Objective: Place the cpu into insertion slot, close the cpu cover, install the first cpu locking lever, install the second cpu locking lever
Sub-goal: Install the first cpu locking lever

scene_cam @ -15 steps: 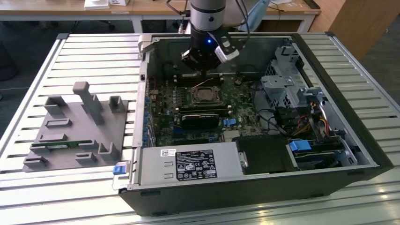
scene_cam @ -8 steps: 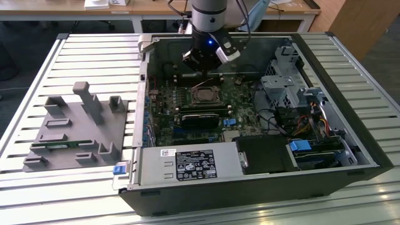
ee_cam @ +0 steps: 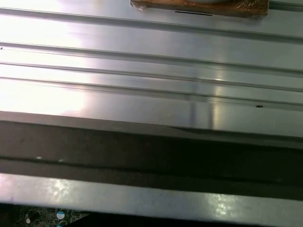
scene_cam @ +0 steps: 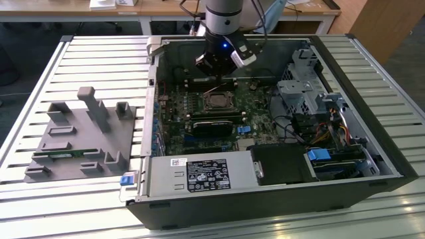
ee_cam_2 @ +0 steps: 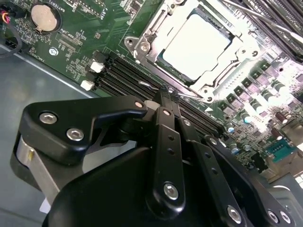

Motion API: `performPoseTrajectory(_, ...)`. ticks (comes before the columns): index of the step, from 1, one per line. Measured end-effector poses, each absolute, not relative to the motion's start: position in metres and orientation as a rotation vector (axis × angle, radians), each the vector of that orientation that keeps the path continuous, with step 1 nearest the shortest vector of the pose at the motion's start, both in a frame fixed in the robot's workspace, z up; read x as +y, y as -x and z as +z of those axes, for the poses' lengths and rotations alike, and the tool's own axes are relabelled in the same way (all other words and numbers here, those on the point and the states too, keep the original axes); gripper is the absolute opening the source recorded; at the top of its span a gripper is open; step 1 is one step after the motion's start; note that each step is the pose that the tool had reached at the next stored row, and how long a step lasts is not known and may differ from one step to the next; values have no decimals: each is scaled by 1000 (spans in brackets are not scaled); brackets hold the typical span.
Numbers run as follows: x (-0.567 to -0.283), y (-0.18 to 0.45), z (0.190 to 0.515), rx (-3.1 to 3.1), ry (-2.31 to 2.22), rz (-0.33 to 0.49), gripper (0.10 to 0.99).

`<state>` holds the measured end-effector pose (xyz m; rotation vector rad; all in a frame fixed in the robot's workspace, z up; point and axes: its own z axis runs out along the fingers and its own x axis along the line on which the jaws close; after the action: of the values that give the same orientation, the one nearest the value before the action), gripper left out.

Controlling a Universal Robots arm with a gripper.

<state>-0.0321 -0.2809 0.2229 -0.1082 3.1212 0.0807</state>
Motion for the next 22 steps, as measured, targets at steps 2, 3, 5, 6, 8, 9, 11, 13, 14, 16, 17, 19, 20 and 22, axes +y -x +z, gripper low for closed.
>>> performPoseTrajectory(2, -280, 31, 222, 3121, 108, 81, 106)
performPoseTrajectory(3, -280, 30, 222, 3121, 108, 81, 106)
performPoseTrajectory(5, -280, 28, 221, 3121, 108, 81, 106)
performPoseTrajectory(6, -280, 27, 221, 3121, 108, 81, 106)
performPoseTrajectory(8, -280, 25, 220, 3121, 107, 81, 106)
performPoseTrajectory(9, -280, 24, 220, 3121, 107, 81, 106)
performPoseTrajectory(11, -280, 22, 219, 3121, 106, 81, 106)
performPoseTrajectory(13, -280, 21, 217, 3121, 105, 81, 106)
performPoseTrajectory(14, -280, 21, 216, 3121, 105, 81, 106)
performPoseTrajectory(16, -280, 20, 213, 3121, 104, 81, 106)
performPoseTrajectory(17, -280, 20, 211, 3121, 104, 81, 106)
performPoseTrajectory(19, -280, 19, 209, 3122, 104, 81, 106)
performPoseTrajectory(20, -280, 19, 208, 3122, 103, 81, 106)
performPoseTrajectory(22, -280, 19, 206, 3122, 104, 81, 106)
